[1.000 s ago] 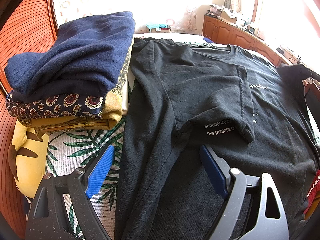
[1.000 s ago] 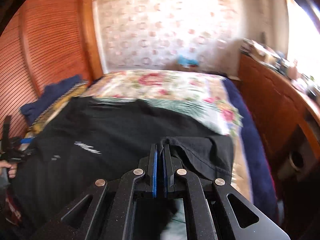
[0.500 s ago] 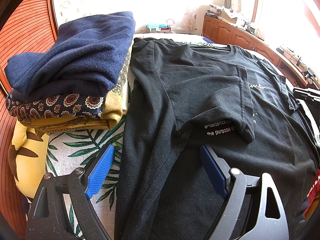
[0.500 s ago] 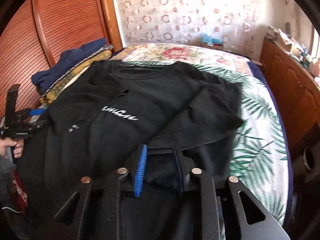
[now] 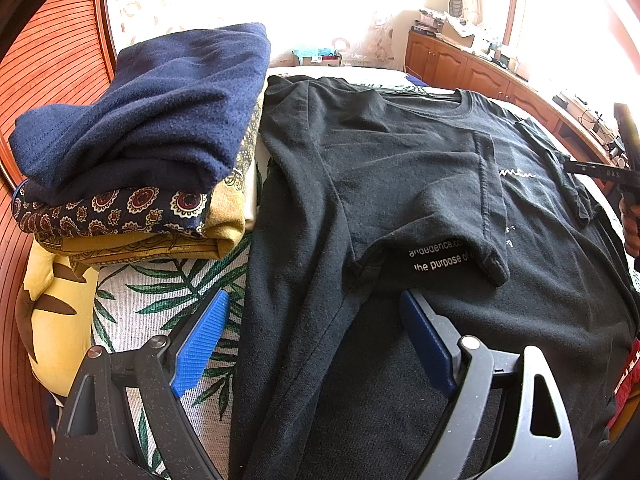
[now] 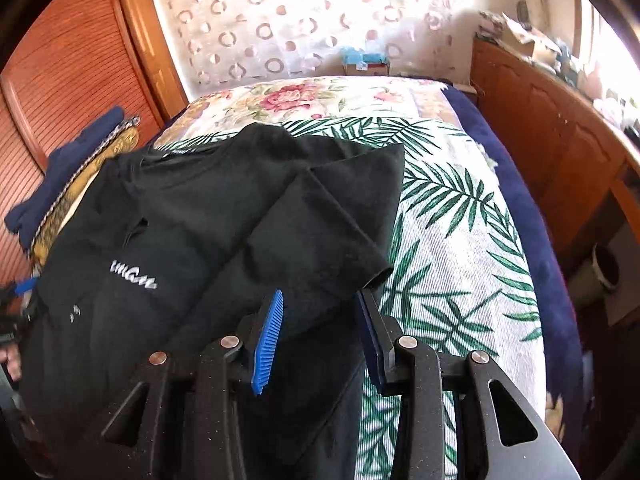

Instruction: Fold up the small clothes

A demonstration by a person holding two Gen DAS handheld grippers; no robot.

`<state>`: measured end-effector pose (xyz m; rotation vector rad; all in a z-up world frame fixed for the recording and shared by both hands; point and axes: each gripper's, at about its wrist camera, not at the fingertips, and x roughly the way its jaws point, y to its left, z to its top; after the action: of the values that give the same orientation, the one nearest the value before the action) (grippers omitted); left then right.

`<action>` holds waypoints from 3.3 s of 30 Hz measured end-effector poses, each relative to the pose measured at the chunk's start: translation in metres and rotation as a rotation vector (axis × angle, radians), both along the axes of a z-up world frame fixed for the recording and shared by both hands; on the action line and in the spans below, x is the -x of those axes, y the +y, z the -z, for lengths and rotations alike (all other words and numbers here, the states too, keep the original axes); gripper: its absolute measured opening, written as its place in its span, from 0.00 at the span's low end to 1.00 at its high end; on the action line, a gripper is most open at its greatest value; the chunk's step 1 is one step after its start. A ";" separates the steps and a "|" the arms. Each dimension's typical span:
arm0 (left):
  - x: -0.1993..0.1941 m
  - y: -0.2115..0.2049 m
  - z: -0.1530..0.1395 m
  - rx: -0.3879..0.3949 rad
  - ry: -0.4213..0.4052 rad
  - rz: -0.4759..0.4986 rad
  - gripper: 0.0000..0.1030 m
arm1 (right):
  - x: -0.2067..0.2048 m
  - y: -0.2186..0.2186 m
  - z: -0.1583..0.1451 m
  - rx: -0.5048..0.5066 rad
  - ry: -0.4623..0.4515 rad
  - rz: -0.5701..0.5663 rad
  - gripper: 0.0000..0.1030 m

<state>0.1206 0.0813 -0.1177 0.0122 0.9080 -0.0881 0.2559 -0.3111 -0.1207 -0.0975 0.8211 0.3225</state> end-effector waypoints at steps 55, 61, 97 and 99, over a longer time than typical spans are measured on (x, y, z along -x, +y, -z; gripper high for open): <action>0.000 0.002 0.000 -0.001 0.001 -0.002 0.84 | -0.062 0.089 0.032 0.136 -0.099 -0.058 0.53; 0.007 0.006 -0.015 -0.015 -0.028 -0.019 0.85 | -0.060 0.091 0.031 0.162 -0.107 -0.054 0.55; -0.178 -0.028 -0.063 -0.130 0.035 0.082 0.46 | -0.053 0.091 0.028 0.246 -0.160 -0.051 0.57; -0.189 -0.030 -0.058 -0.163 0.054 0.082 0.42 | -0.053 0.092 0.028 0.258 -0.167 -0.050 0.57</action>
<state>0.3091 0.0513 -0.0601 0.1994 0.9670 -0.0910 0.3085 -0.2195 -0.1490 -0.3821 0.6919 0.2499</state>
